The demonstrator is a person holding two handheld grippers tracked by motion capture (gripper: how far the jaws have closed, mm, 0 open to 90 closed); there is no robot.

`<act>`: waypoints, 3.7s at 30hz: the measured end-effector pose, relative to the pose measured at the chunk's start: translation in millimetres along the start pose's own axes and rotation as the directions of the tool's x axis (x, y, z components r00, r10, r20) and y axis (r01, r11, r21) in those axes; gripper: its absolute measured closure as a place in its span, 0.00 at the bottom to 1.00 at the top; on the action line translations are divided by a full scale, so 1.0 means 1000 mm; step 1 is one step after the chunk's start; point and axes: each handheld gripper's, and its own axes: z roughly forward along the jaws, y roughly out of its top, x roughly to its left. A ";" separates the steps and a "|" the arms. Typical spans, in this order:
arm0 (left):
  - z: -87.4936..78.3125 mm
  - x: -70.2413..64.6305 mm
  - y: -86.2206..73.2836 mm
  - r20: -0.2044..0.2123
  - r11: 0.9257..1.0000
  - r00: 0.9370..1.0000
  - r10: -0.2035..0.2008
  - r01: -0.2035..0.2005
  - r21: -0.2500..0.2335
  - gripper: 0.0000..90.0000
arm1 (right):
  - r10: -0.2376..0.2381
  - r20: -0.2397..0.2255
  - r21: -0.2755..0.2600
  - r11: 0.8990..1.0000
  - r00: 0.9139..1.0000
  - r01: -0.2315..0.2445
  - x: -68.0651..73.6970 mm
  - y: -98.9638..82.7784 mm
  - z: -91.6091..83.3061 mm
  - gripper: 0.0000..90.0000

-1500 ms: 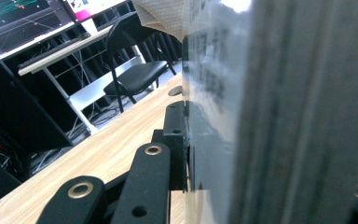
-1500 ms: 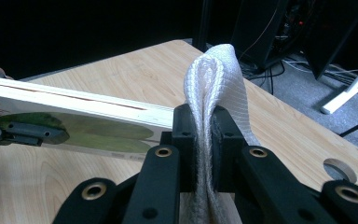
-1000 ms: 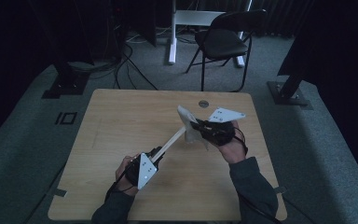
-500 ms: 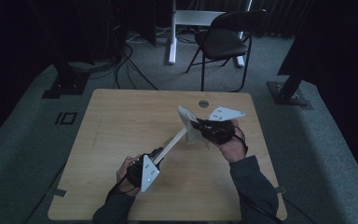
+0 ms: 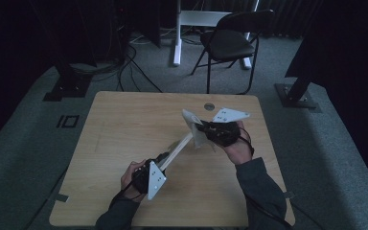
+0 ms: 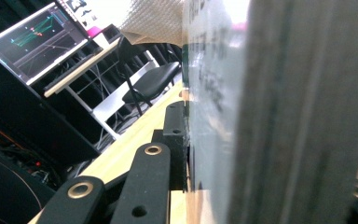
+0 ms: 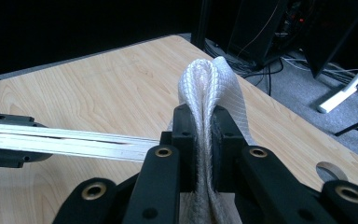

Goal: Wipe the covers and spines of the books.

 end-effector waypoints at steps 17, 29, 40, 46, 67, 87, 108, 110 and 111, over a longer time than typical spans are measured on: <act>-0.001 -0.005 0.001 -0.032 0.999 0.999 0.041 -0.042 -0.005 0.86 | -0.011 0.003 0.016 1.000 1.000 0.011 -0.003 0.006 0.005 0.92; -0.002 -0.010 0.002 -0.044 0.997 0.997 0.071 -0.072 -0.014 0.86 | -0.002 0.017 0.013 1.000 1.000 0.002 -0.008 0.006 0.002 0.92; -0.002 -0.013 0.003 -0.048 0.996 0.995 0.084 -0.085 -0.023 0.86 | -0.001 0.033 0.014 1.000 0.999 0.001 -0.015 0.010 0.001 0.92; -0.003 -0.015 0.004 -0.052 0.995 0.994 0.096 -0.098 -0.027 0.86 | -0.005 0.034 0.014 1.000 0.999 0.004 -0.017 0.012 0.001 0.92; -0.002 -0.020 0.005 -0.061 0.990 0.988 0.139 -0.141 -0.028 0.86 | -0.037 -0.001 0.047 0.998 0.999 0.037 -0.008 0.017 0.015 0.92; -0.002 -0.021 0.005 -0.067 0.986 0.985 0.162 -0.163 -0.017 0.86 | -0.067 -0.062 0.080 0.994 0.996 0.072 0.007 0.017 0.029 0.92; -0.002 -0.018 0.004 -0.070 0.988 0.986 0.152 -0.154 -0.015 0.86 | -0.085 -0.156 0.095 0.990 0.984 0.101 0.024 0.011 0.034 0.92; -0.002 -0.017 0.004 -0.070 0.988 0.986 0.154 -0.155 -0.012 0.86 | -0.089 -0.162 0.097 0.990 0.983 0.106 0.026 0.011 0.034 0.92; -0.002 -0.017 0.004 -0.070 0.988 0.986 0.154 -0.155 -0.012 0.86 | -0.089 -0.162 0.097 0.990 0.983 0.106 0.026 0.011 0.034 0.92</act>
